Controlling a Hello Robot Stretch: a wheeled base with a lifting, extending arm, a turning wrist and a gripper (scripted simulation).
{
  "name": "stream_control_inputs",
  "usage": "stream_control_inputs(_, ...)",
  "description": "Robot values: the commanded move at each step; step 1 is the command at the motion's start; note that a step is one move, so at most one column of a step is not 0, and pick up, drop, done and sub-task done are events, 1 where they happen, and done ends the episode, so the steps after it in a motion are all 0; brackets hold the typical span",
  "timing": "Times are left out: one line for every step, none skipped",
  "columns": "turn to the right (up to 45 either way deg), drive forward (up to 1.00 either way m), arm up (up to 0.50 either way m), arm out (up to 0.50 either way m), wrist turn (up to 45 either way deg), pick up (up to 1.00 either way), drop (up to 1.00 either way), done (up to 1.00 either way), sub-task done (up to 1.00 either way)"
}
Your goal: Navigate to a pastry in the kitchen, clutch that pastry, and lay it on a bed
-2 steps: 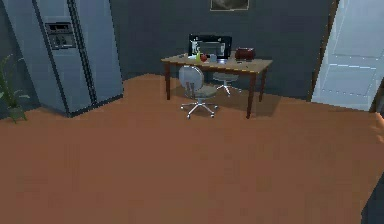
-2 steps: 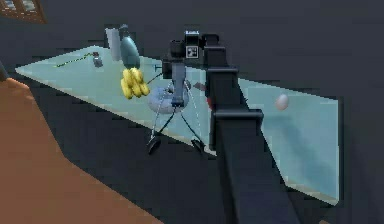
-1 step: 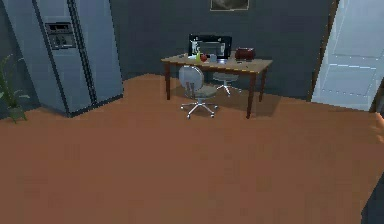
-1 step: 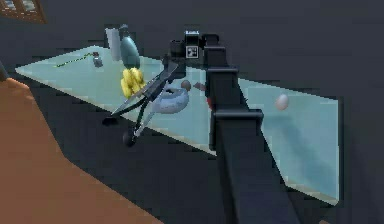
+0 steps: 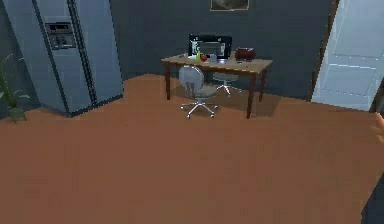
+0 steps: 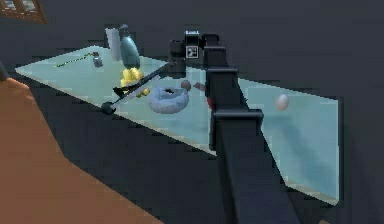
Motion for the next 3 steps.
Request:
stream_control_inputs(0.0,0.0,0.0,0.0,45.0,0.0,0.0,0.0,0.0)
stream_control_inputs(0.0,0.0,0.0,0.0,27.0,0.0,0.0,0.0,0.0)
stream_control_inputs(0.0,0.0,-0.14,0.0,0.0,0.0,0.0,0.0,0.0)
